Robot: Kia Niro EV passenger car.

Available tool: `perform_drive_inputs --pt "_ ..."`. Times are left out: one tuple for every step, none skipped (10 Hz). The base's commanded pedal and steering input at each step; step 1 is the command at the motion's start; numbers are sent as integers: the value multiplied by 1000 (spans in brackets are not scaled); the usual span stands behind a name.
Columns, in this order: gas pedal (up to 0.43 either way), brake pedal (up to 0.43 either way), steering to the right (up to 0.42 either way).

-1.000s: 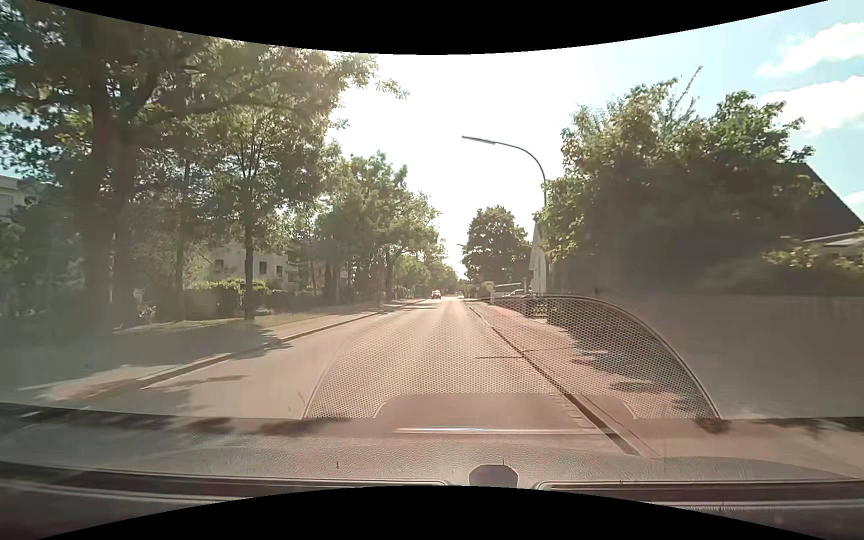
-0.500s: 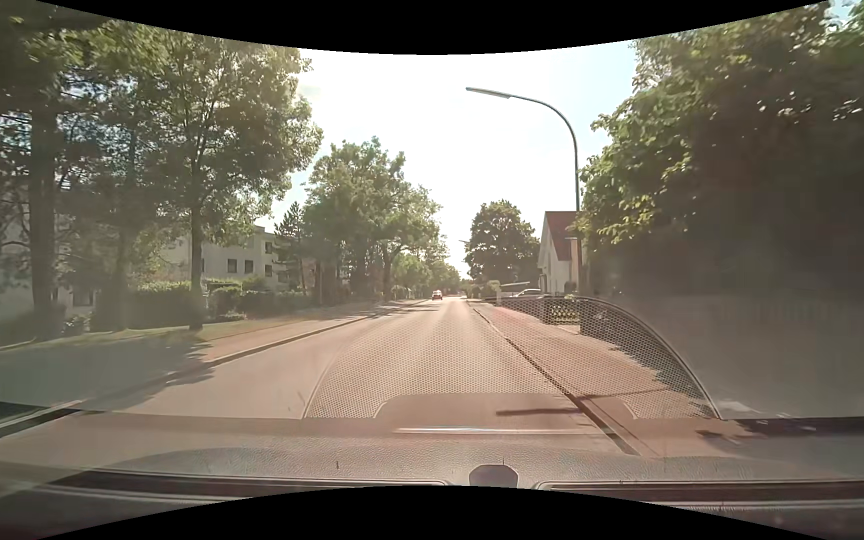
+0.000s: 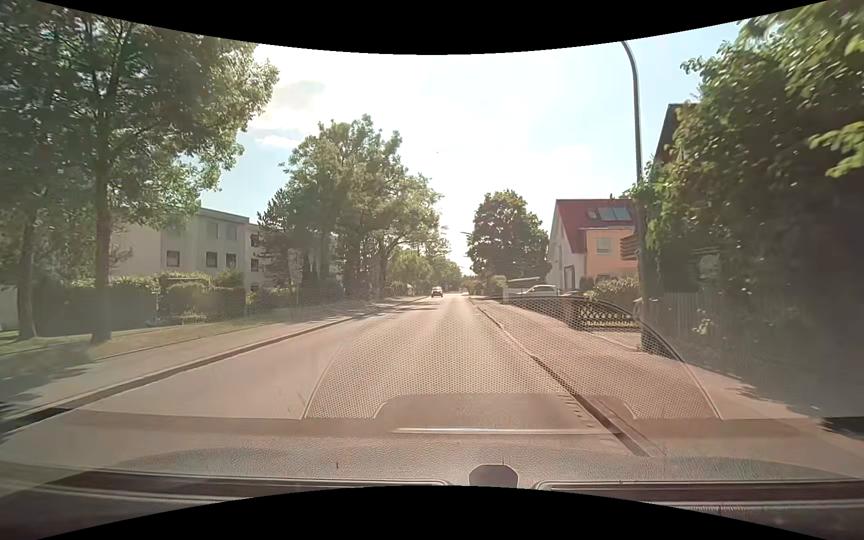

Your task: Follow the waypoints while adhering to traffic rules and regulations

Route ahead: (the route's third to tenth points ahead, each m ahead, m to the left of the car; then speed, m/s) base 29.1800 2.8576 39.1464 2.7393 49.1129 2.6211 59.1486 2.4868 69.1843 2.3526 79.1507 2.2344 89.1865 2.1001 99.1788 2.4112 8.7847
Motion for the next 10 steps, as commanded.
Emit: perform_drive_inputs --pt "67 6 -4" --pt "67 6 -4" --pt "67 6 -4" --pt "67 6 -4" --pt "67 6 -4" --pt "67 6 -4" --pt "67 6 -3" --pt "67 6 0" --pt "67 6 3" --pt "67 6 3"
